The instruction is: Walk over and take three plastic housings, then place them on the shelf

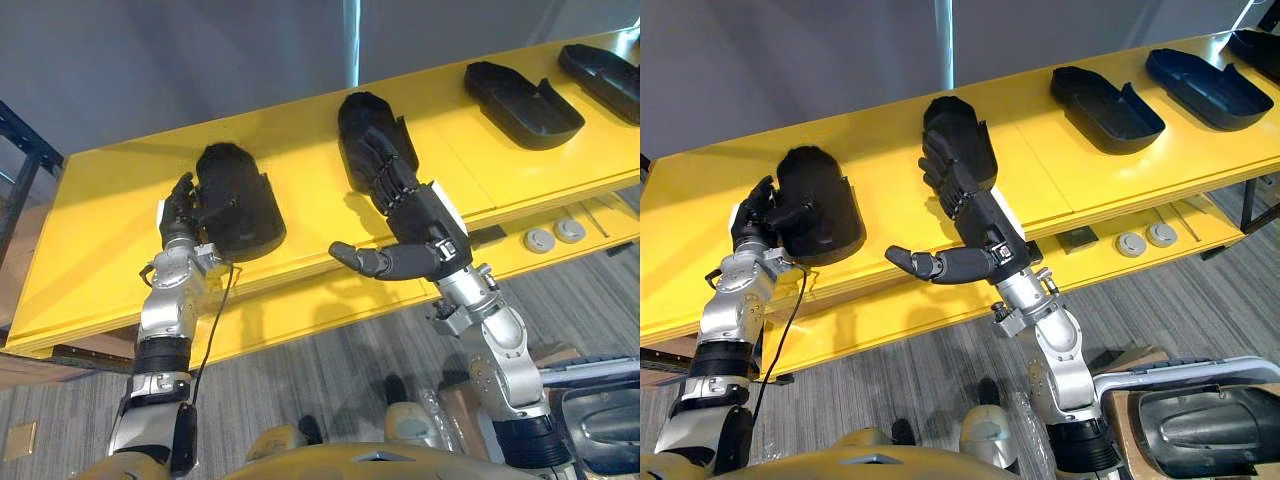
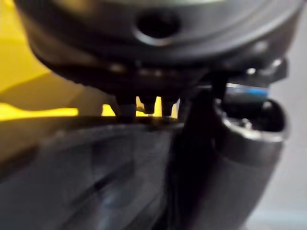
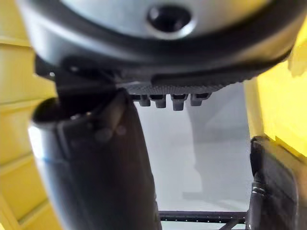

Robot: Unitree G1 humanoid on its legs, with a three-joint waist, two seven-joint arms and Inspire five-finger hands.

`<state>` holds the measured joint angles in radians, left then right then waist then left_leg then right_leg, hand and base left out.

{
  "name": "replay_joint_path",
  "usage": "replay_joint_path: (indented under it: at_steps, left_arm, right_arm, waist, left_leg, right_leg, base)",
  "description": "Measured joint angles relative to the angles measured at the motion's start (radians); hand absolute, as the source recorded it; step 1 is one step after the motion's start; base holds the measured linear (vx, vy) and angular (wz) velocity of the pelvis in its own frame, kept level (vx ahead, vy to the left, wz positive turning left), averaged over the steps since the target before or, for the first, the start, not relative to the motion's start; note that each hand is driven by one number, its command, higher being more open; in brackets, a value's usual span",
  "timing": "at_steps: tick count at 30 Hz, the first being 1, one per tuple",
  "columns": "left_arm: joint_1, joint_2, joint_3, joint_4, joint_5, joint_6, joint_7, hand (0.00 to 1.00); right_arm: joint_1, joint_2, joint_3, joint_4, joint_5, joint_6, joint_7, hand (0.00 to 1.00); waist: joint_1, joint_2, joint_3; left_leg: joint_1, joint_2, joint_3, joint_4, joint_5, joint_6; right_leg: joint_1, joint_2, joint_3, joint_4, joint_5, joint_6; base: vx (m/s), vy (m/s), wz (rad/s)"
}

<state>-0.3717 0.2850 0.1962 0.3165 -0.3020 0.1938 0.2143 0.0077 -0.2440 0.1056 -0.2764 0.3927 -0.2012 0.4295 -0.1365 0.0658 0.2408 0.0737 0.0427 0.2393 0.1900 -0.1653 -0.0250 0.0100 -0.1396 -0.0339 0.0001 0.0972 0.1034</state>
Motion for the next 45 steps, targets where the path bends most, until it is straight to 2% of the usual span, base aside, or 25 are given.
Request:
replay_joint_path:
  at_steps: [7,9,13,18,22,28,31,32,34,36,37,41,43,45]
  left_arm:
    - [-0.064,0.001,-0.036,0.052,-0.001,-0.062,0.085,1.00]
    - [-0.067,0.001,-0.040,0.062,-0.001,-0.093,0.115,1.00]
    - [-0.110,0.001,-0.041,0.056,-0.001,-0.134,0.135,1.00]
    - [-0.145,0.001,-0.042,-0.103,0.067,-0.160,0.145,1.00]
    - [-0.180,0.002,-0.040,-0.168,0.248,-0.175,0.173,1.00]
    - [-0.176,0.043,0.013,-0.246,0.277,-0.251,0.209,1.00]
    - [-0.074,0.023,0.044,-0.388,0.264,-0.324,0.218,1.00]
    - [-0.002,-0.005,0.051,-0.461,0.258,-0.351,0.215,1.00]
    - [0.211,-0.134,0.053,-0.670,0.224,-0.437,0.175,1.00]
    - [0.297,-0.184,0.053,-0.734,0.211,-0.473,0.155,1.00]
    - [0.400,-0.233,0.054,-0.803,0.183,-0.508,0.123,1.00]
    - [0.560,-0.291,0.047,-0.859,0.074,-0.563,-0.010,1.00]
    - [0.601,-0.291,0.047,-0.861,0.057,-0.565,-0.045,1.00]
    - [0.660,-0.294,0.046,-0.861,0.001,-0.569,-0.131,1.00]
  right_arm:
    - [-0.003,-0.006,0.003,0.000,0.011,0.005,0.013,1.00]
    - [-0.002,-0.007,0.003,0.000,0.017,0.004,0.022,1.00]
    - [0.001,0.005,0.003,-0.003,0.017,-0.013,0.029,1.00]
    - [0.022,0.007,0.013,-0.022,0.014,-0.043,0.044,1.00]
    - [0.022,0.007,0.017,-0.024,0.010,-0.065,0.036,1.00]
    - [0.039,0.009,0.020,-0.045,-0.061,-0.105,-0.055,1.00]
    - [0.077,0.024,-0.001,-0.045,-0.076,-0.113,-0.127,1.00]
    - [0.097,0.031,-0.018,-0.046,-0.089,-0.118,-0.146,1.00]
    - [0.132,0.064,-0.109,-0.047,-0.124,-0.121,-0.198,1.00]
    - [0.136,0.075,-0.144,-0.051,-0.142,-0.121,-0.215,1.00]
    - [0.140,0.094,-0.186,-0.066,-0.150,-0.121,-0.224,1.00]
    - [0.156,0.103,-0.258,-0.126,-0.151,-0.138,-0.235,1.00]
    - [0.159,0.106,-0.266,-0.143,-0.151,-0.149,-0.245,1.00]
    - [0.181,0.130,-0.287,-0.154,-0.146,-0.168,-0.252,1.00]
  waist:
    - [-0.009,-0.002,0.019]
    - [-0.021,-0.004,0.021]
    - [-0.030,-0.011,0.032]
    - [-0.031,-0.007,0.034]
    - [-0.029,-0.006,0.033]
    - [-0.022,0.000,0.028]
    - [-0.015,0.007,0.013]
    - [-0.014,0.013,-0.008]
    - [-0.002,0.020,-0.033]
    - [0.004,0.018,-0.040]
    - [0.020,0.011,-0.054]
    - [0.056,-0.008,-0.074]
    - [0.056,-0.018,-0.081]
    - [0.060,-0.038,-0.103]
  left_leg:
    - [-0.029,0.002,0.013,0.016,0.000,0.000]
    - [-0.029,0.003,0.016,0.015,0.000,0.000]
    - [-0.029,0.002,0.020,0.013,0.000,0.000]
    - [-0.018,0.001,0.028,0.003,0.000,0.000]
    - [0.012,0.001,0.030,-0.012,0.000,0.000]
    - [0.024,-0.001,0.026,-0.030,0.010,-0.001]
    - [0.040,-0.002,0.019,-0.059,0.021,-0.005]
    - [0.041,-0.001,0.017,-0.066,0.021,-0.005]
    - [0.071,-0.001,0.003,-0.082,0.021,-0.005]
    - [0.081,-0.001,-0.003,-0.090,0.021,-0.006]
    - [0.076,-0.002,-0.005,-0.090,0.021,-0.006]
    - [0.072,-0.001,-0.031,-0.089,0.021,-0.007]
    - [0.069,-0.003,-0.045,-0.091,0.022,-0.008]
    - [0.054,-0.003,-0.059,-0.092,0.025,-0.015]
  right_leg:
    - [-0.037,0.001,0.015,0.017,0.001,0.001]
    - [-0.040,0.002,0.017,0.018,0.002,0.002]
    - [-0.042,0.002,0.024,0.018,0.002,0.003]
    - [-0.040,0.003,0.031,0.017,0.002,0.003]
    - [-0.015,0.004,0.029,0.015,0.000,0.000]
    - [-0.006,0.004,0.019,0.010,0.000,0.000]
    - [0.009,0.005,0.009,-0.008,0.001,0.000]
    - [0.013,0.006,0.005,-0.016,0.001,0.000]
    - [0.057,0.006,-0.018,-0.040,0.001,0.000]
    - [0.069,0.006,-0.023,-0.047,0.001,0.000]
    - [0.071,0.005,-0.029,-0.056,0.001,0.000]
    - [0.088,0.002,-0.059,-0.060,0.000,0.001]
    - [0.095,0.000,-0.073,-0.063,0.000,0.001]
    - [0.093,-0.002,-0.094,-0.072,-0.001,0.001]
  base:
    - [-0.05,0.002,-0.05]
    - [-0.01,0.001,-0.02]
    - [0.00,0.004,-0.01]
    - [0.00,0.012,-0.05]
    - [0.00,0.005,-0.02]
    - [-0.02,-0.002,0.03]
    - [0.01,-0.011,0.07]
    - [0.06,-0.007,0.09]
    - [0.10,0.005,0.19]
    - [0.03,0.005,0.13]
    - [0.00,-0.006,0.09]
    - [-0.04,-0.027,0.21]
    - [-0.05,-0.026,0.20]
    - [-0.04,-0.027,0.22]
